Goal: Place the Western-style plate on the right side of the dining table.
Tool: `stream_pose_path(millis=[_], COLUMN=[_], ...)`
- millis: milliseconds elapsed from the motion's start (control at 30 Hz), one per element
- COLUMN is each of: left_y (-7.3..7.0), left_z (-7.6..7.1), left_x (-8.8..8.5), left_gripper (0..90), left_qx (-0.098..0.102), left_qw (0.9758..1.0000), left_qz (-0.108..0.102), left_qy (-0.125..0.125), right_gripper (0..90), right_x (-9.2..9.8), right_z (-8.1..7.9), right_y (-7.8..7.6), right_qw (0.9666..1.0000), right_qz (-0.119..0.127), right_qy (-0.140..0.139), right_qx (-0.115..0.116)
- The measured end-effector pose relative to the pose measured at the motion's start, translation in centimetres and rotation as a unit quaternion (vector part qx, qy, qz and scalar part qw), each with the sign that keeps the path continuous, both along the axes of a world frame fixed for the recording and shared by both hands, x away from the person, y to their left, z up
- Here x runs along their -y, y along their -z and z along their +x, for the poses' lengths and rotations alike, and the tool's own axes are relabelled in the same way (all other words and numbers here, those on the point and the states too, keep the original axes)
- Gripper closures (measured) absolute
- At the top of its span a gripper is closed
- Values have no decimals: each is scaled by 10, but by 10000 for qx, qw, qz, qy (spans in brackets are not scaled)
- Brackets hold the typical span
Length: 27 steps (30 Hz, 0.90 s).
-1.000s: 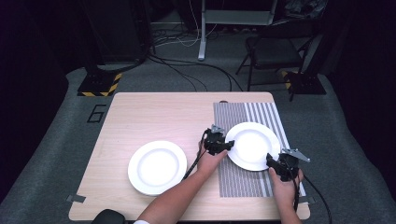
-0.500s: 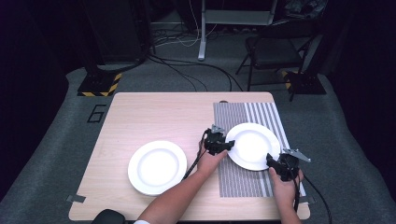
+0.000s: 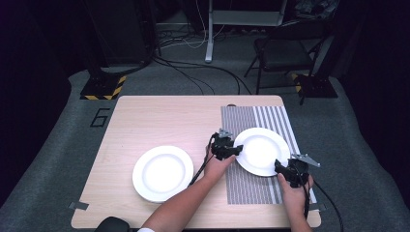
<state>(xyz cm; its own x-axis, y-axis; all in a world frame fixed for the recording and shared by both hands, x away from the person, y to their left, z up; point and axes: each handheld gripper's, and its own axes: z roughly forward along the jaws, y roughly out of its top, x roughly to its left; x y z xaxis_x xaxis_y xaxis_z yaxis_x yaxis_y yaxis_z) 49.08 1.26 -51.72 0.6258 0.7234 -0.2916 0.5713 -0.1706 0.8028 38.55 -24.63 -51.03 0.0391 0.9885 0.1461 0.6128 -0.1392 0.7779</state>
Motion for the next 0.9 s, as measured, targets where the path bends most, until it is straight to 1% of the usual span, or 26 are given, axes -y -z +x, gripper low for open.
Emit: stream_pose_path(millis=[67,133,167,200,233,267,333,367,433,467,500,533,667,700,767,867,900], left_y=[-3,-8,-8,-10,-12,-14,-16,-17,-19,-20,-20,-21,-24,-25,-27,-28,-28], left_z=[0,-2,-2,-2,-3,-4,-4,-4,-4,-4,-5,-6,-9,-10,-11,-15,-16], left_x=[-2,-6,-6,-7,-9,-12,-13,-15,-18,-19,-21,-23,-27,-30,-33,-38,-40], left_gripper=[533,531,530,530,530,530,529,529,529,524,524,519,518,517,518,518,518], left_qx=[24,73,73,79,75,90,80,96,68,57,49,40,35,51,33,33,45], left_qw=[10000,9999,9999,9999,9999,9999,9999,9998,9997,9997,9997,9998,9999,9999,9999,9998,9998], left_qz=[-75,-92,-92,-103,-102,-128,-142,-145,-191,-209,-209,-160,-125,-124,-136,-144,-147], left_qy=[-26,-27,-27,-27,-22,-30,-42,-56,-111,-127,-133,-103,-90,-84,-97,-127,-129], right_gripper=[419,419,419,418,412,413,411,407,400,388,388,386,385,385,385,383,383], right_x=[1,3,3,3,5,5,4,4,3,2,2,0,-1,-1,1,0,0], right_z=[-3,-5,-5,-7,-10,-11,-12,-13,-15,-15,-15,-16,-16,-15,-14,-14,-14], right_y=[-3,-6,-6,-8,-10,-12,-14,-16,-20,-21,-21,-24,-29,-30,-33,-37,-38], right_qw=[10000,10000,10000,9999,10000,9999,9999,9999,9997,9998,9998,9999,9999,9999,10000,10000,10000], right_qz=[37,8,8,29,32,1,-22,-78,-78,-82,-82,-104,-106,-88,39,38,-10], right_qy=[63,84,84,122,91,118,129,141,215,118,118,87,16,-14,-27,-44,-87], right_qx=[13,47,47,14,10,6,9,15,44,115,115,73,60,57,26,0,28])
